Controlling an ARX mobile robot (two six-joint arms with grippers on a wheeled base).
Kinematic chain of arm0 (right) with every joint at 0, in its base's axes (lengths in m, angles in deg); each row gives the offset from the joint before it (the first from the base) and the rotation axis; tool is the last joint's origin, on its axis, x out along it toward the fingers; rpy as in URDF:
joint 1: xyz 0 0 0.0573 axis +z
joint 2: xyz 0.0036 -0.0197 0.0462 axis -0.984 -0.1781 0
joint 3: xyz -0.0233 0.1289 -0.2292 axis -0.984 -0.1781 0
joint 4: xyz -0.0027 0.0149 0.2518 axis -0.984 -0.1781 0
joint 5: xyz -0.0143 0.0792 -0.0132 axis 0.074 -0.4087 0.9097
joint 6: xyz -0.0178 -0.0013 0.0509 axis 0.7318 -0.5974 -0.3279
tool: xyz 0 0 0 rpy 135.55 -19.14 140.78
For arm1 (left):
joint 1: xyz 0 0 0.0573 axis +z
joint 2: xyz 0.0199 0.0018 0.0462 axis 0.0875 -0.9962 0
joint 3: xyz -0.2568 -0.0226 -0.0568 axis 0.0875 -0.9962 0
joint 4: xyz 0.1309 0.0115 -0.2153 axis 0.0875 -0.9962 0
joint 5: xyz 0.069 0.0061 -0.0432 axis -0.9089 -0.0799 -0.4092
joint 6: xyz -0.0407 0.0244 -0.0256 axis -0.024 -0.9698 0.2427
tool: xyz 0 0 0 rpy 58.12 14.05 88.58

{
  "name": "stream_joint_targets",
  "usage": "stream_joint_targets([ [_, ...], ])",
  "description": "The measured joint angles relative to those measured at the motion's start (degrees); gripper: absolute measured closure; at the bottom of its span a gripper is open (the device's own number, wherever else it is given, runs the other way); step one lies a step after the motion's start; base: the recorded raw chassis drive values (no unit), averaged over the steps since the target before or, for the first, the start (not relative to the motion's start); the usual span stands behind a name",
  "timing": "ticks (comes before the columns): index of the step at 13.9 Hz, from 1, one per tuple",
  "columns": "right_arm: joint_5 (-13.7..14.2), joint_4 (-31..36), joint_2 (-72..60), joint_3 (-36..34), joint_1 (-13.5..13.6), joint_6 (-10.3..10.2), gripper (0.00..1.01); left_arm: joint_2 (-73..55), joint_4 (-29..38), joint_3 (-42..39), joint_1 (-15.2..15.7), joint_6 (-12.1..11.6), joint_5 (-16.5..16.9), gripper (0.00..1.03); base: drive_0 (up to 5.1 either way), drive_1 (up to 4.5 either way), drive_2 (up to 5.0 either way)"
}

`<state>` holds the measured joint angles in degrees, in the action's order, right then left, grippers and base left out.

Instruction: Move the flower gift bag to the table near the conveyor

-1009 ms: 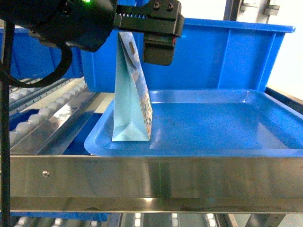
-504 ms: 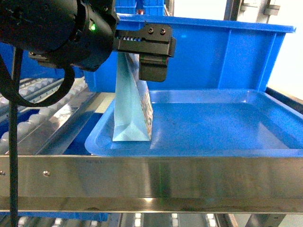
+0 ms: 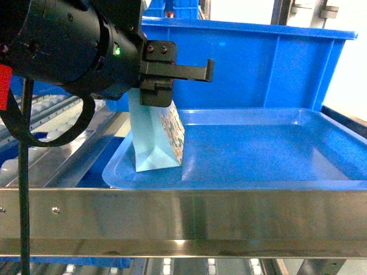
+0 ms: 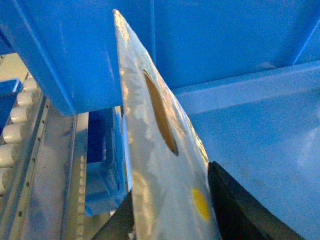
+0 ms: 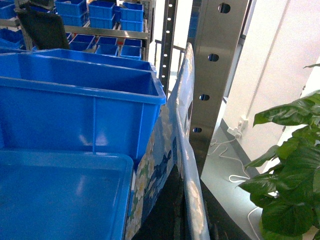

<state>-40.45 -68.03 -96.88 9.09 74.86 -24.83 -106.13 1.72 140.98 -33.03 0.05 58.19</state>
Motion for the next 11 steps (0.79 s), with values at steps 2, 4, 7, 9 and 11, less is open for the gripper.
stream_joint_targets([
  [2, 0.0, 0.0, 0.0, 0.0, 0.0, 0.0, 0.99, 0.0, 2.5, -1.1, -0.1, -1.6, -0.6, 1.01, 0.0, 0.00, 0.0],
  [4, 0.0, 0.0, 0.0, 0.0, 0.0, 0.0, 0.99, -0.3, 6.1, -2.1, -0.4, -4.5, -1.3, 1.01, 0.0, 0.00, 0.0],
  [7, 0.0, 0.0, 0.0, 0.0, 0.0, 0.0, 0.99, -0.5, 9.5, -2.6, -0.2, -6.7, -2.0, 1.01, 0.0, 0.00, 0.0],
  [9, 0.0, 0.0, 0.0, 0.0, 0.0, 0.0, 0.99, -0.4, 10.5, -2.5, 0.6, -8.4, -1.6, 1.01, 0.0, 0.00, 0.0],
  [11, 0.0, 0.0, 0.0, 0.0, 0.0, 0.0, 0.99, 1.8, 12.7, -3.1, 3.6, -11.3, 0.2, 1.01, 0.0, 0.00, 0.0],
])
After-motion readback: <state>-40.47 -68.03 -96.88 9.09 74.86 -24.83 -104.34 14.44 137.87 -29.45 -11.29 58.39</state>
